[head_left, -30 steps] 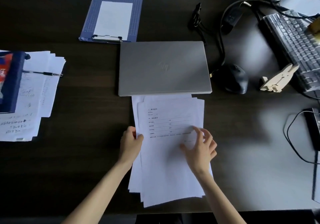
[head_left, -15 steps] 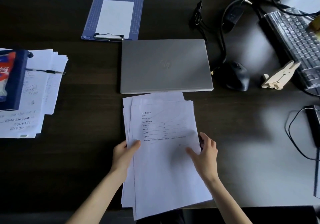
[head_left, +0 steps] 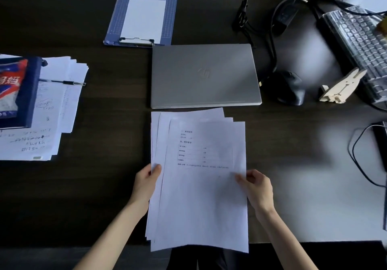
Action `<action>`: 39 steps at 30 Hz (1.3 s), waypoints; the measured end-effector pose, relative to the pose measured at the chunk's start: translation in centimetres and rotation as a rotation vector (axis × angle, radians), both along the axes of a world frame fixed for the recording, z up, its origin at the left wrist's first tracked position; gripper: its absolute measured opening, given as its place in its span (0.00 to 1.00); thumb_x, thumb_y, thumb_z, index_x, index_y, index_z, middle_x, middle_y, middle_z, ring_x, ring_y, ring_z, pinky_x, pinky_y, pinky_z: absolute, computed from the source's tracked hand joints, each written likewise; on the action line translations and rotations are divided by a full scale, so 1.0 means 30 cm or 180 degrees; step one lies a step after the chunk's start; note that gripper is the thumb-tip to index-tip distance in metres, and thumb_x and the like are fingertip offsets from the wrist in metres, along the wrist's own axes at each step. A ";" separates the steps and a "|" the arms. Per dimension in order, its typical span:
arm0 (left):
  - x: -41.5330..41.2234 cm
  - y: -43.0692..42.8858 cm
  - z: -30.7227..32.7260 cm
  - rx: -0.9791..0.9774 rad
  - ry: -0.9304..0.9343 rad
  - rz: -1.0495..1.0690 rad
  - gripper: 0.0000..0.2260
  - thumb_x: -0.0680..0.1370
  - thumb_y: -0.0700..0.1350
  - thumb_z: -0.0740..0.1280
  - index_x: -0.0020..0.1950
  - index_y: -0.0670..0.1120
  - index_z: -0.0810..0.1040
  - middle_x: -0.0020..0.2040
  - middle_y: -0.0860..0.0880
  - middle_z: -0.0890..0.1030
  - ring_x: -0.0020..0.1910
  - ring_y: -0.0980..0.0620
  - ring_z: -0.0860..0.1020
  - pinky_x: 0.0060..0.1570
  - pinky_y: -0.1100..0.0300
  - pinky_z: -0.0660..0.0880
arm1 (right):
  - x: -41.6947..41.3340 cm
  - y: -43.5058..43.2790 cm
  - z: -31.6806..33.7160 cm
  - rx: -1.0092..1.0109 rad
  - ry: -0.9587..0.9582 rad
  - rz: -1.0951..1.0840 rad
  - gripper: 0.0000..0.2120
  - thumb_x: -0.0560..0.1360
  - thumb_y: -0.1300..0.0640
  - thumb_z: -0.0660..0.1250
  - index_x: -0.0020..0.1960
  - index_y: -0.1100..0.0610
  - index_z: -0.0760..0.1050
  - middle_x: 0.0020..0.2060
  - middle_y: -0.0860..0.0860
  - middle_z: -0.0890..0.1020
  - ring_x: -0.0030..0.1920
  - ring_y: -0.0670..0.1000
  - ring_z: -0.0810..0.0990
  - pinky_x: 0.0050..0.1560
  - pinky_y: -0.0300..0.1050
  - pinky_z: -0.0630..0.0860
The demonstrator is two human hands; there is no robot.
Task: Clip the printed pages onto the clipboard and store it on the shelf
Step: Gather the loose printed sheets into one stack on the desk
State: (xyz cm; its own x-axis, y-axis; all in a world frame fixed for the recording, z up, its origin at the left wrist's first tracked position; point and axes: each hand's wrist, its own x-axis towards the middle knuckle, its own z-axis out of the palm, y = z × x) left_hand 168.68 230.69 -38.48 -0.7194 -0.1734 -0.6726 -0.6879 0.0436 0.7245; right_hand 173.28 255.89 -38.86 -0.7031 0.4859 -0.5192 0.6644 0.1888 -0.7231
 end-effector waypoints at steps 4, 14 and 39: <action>-0.012 -0.007 -0.016 -0.0194 0.0110 -0.0169 0.10 0.78 0.41 0.59 0.41 0.48 0.78 0.39 0.51 0.79 0.38 0.57 0.74 0.39 0.66 0.70 | -0.020 0.020 -0.008 0.0066 -0.0001 0.0186 0.08 0.68 0.56 0.72 0.33 0.59 0.78 0.26 0.48 0.79 0.27 0.47 0.74 0.24 0.34 0.68; -0.046 -0.020 0.000 -0.0150 0.0128 -0.0657 0.13 0.76 0.37 0.62 0.47 0.56 0.77 0.47 0.52 0.83 0.46 0.53 0.81 0.42 0.58 0.77 | -0.015 0.090 -0.027 0.0241 0.0151 0.0238 0.06 0.69 0.59 0.70 0.34 0.53 0.78 0.29 0.49 0.82 0.30 0.47 0.76 0.26 0.35 0.70; -0.131 0.089 0.008 0.0122 0.0072 -0.0373 0.13 0.77 0.35 0.60 0.57 0.49 0.76 0.49 0.50 0.81 0.48 0.52 0.80 0.40 0.60 0.76 | -0.119 0.111 -0.082 -0.0737 0.0022 0.0015 0.06 0.72 0.64 0.61 0.39 0.63 0.77 0.36 0.59 0.79 0.37 0.54 0.72 0.40 0.50 0.68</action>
